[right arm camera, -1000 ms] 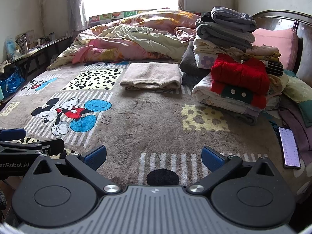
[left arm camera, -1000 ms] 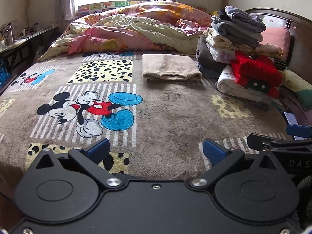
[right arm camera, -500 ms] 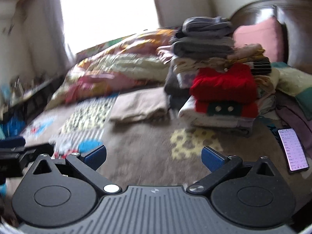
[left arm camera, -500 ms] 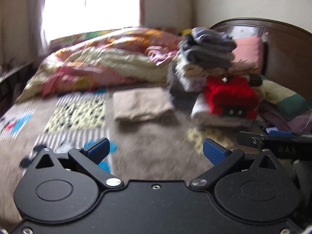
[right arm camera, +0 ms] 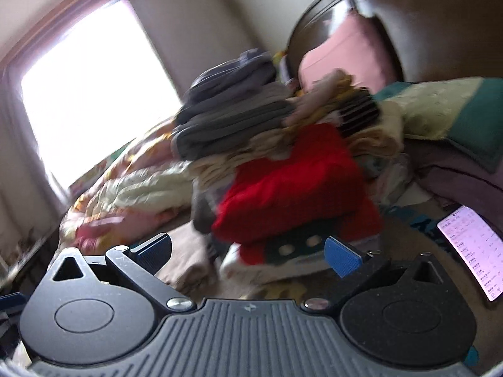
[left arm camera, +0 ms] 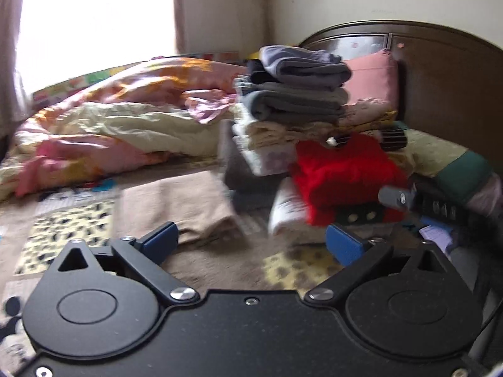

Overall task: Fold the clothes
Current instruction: 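Reach both grippers to the clothes stack and grasp the red sweater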

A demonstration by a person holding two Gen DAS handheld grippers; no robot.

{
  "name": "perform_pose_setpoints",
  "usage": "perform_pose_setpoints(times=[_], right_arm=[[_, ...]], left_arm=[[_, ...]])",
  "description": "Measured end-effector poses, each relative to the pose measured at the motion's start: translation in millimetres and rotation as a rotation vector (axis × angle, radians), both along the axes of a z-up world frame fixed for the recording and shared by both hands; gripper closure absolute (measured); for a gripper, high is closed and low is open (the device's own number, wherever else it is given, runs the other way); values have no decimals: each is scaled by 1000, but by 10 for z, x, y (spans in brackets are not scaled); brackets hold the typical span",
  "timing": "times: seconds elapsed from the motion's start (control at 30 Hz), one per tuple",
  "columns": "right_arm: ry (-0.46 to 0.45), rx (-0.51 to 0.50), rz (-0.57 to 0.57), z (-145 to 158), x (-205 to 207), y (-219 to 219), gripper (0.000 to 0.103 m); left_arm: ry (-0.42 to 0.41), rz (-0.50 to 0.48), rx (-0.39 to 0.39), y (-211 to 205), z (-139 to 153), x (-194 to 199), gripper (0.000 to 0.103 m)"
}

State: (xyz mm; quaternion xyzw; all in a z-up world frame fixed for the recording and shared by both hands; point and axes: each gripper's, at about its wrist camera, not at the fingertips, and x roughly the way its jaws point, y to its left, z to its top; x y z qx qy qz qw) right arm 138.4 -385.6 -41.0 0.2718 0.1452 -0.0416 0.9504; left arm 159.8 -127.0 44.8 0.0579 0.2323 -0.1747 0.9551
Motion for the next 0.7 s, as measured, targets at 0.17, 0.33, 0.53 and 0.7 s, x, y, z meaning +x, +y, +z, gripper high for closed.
perform_pose_setpoints(times=[0.17, 0.33, 0.53, 0.7], right_arm=[[-37, 98, -97, -459, 148, -330, 0], [-88, 76, -156, -600, 314, -432, 2], [-176, -15, -167, -586, 245, -436, 27], [-212, -2, -198, -633, 205, -507, 29]], left_arm=[[-2, -88, -13, -320, -52, 509, 17], [29, -161, -45, -695, -147, 1040, 33], [104, -184, -112, -1017, -228, 1659, 52], [146, -195, -95, -1268, -322, 2073, 61]])
